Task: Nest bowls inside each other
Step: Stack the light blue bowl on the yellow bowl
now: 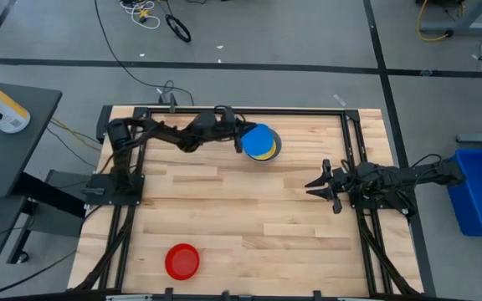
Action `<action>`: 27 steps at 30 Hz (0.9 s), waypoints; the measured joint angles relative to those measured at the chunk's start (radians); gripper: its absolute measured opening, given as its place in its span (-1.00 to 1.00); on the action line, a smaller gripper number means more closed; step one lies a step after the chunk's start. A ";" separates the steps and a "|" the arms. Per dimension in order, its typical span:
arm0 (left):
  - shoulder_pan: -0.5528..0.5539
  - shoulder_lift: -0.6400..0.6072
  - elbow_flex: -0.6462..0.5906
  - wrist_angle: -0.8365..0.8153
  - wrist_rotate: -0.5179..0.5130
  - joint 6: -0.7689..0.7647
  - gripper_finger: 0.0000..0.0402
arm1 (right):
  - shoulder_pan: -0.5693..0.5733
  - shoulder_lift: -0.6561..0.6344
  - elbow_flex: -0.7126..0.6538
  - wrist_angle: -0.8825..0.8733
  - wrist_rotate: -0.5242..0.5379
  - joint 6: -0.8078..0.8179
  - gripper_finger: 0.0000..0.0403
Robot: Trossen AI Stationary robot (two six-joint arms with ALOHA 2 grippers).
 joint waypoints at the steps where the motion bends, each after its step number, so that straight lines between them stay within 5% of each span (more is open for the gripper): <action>1: 0.003 0.009 0.010 -0.005 0.000 -0.002 -0.97 | 0.000 0.004 0.000 0.000 0.000 0.000 -0.52; 27: 0.041 0.075 0.090 -0.203 0.033 0.023 -0.97 | 0.000 0.014 0.000 0.000 0.000 0.011 -0.46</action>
